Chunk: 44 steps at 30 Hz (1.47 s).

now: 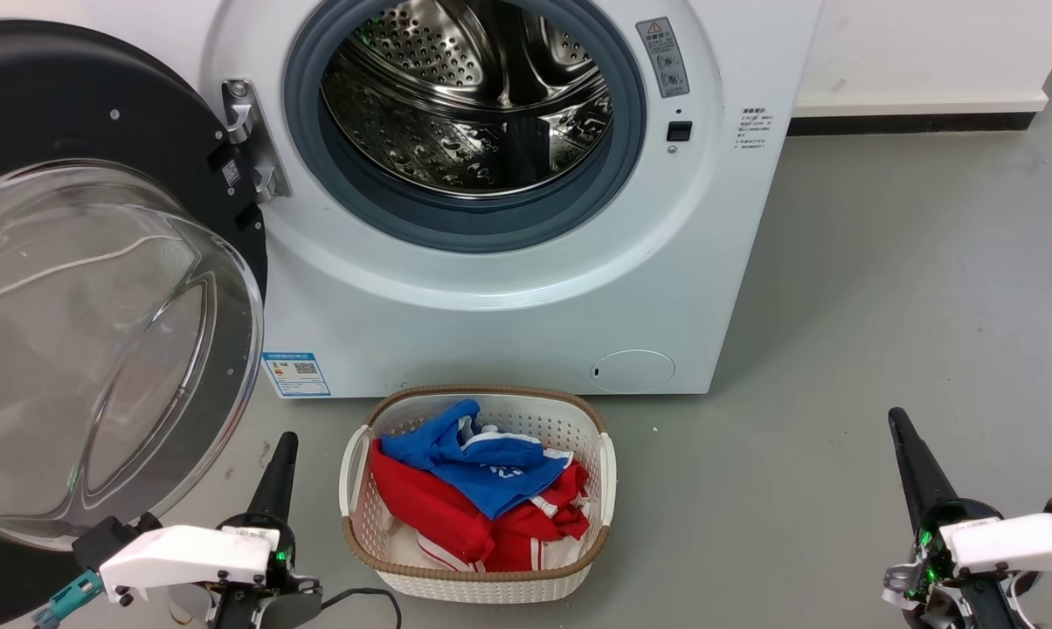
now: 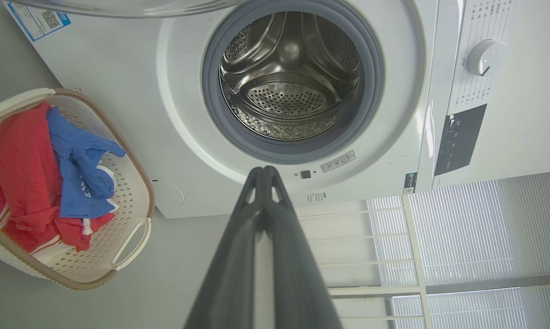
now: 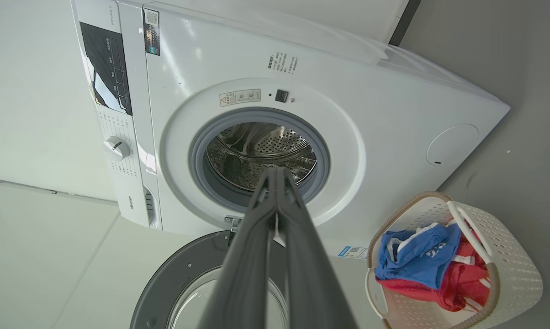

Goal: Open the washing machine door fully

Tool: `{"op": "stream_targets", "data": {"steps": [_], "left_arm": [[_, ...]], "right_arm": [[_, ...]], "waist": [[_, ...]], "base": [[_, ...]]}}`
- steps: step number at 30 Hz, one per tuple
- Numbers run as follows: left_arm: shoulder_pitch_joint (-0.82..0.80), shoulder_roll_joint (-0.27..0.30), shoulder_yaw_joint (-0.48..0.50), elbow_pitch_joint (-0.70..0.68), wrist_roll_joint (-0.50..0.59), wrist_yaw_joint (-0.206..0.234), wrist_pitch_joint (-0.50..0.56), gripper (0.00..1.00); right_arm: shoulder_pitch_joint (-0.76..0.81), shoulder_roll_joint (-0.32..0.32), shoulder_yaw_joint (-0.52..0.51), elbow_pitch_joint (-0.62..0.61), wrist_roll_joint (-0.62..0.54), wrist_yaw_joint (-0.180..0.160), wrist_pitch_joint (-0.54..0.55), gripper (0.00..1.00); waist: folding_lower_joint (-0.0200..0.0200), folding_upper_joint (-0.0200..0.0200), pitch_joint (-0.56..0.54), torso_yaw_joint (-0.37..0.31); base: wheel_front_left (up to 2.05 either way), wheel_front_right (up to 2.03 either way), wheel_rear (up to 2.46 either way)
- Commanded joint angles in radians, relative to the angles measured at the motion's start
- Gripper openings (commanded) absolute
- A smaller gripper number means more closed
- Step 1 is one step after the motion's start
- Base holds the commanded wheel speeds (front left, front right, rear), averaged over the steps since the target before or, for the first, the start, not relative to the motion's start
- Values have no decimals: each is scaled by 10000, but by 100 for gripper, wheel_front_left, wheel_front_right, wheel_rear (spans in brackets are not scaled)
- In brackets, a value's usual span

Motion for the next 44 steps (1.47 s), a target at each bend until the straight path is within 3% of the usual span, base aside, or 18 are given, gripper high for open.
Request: {"op": "stream_targets", "data": {"steps": [1,32,44], "left_arm": [[-215,-28,111,-11,-208,-102,83,0],[-373,-394,855,206,-2068,-674,611,0],[-370,-409,881,205,-2014,-665,648,0]], "right_arm": [[-229,28,-33,9,250,3,35,0],[-549,123,-201,392,2498,4,282,0],[-529,119,-197,388,2481,4,278,0]], "waist": [[0,0,4,4],[0,0,88,74],[0,0,89,75]], "base": [[0,0,0],[0,0,0],[0,0,0]]}}
